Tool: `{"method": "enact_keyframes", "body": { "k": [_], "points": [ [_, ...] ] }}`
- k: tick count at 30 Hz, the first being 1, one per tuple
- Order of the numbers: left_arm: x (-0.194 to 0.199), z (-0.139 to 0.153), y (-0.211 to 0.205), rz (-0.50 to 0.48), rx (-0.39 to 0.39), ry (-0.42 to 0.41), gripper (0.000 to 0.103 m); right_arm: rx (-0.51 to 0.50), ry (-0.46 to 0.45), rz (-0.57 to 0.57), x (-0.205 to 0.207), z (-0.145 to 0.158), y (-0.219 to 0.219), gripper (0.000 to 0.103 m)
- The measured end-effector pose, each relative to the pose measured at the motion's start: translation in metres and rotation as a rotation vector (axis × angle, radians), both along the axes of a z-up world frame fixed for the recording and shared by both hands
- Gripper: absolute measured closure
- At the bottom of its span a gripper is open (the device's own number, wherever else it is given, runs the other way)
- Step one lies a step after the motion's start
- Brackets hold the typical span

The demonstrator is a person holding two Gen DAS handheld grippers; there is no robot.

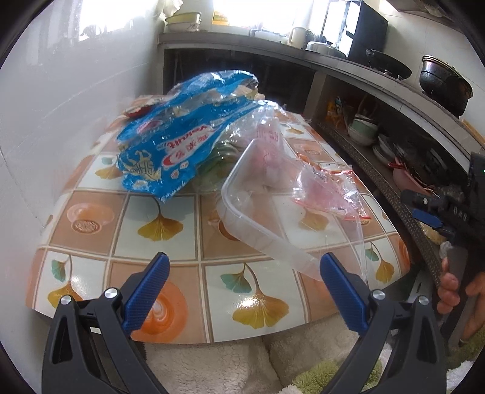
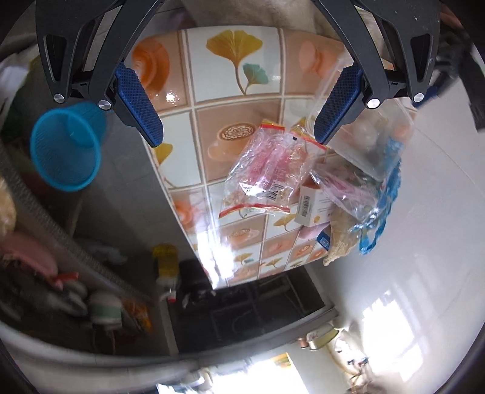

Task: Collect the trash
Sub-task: 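Grasp the clear plastic container rim with the left tool while the right tool grasps the pink-striped zip bag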

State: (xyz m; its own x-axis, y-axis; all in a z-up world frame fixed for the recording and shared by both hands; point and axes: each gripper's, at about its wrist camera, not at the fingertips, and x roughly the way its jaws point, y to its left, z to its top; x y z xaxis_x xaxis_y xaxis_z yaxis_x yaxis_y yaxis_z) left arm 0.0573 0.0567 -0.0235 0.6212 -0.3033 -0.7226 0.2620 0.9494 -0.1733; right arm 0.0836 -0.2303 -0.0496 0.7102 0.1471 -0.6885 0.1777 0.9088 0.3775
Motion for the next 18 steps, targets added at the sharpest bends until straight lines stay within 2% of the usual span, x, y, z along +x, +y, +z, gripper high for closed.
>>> {"method": "enact_keyframes", "body": {
  "k": [4,8,12,15,18],
  "points": [
    [0.004,-0.007,0.002,-0.056,-0.094,0.058,0.006,0.162,0.055,0.026,0.017,-0.013,-0.016,0.020],
    [0.008,-0.012,0.000,-0.090,-0.151,0.095,0.007,0.289,0.100,0.063,0.033,-0.031,-0.020,0.033],
    [0.018,-0.021,0.000,-0.109,-0.234,0.162,0.022,0.353,0.134,0.090,0.043,-0.041,-0.016,0.040],
    [0.032,-0.033,0.002,-0.094,-0.320,0.250,0.034,0.381,0.151,0.090,0.049,-0.050,-0.017,0.045],
    [0.041,-0.039,0.002,-0.083,-0.354,0.304,0.043,0.411,0.148,0.085,0.055,-0.054,-0.021,0.046]
  ]
}}
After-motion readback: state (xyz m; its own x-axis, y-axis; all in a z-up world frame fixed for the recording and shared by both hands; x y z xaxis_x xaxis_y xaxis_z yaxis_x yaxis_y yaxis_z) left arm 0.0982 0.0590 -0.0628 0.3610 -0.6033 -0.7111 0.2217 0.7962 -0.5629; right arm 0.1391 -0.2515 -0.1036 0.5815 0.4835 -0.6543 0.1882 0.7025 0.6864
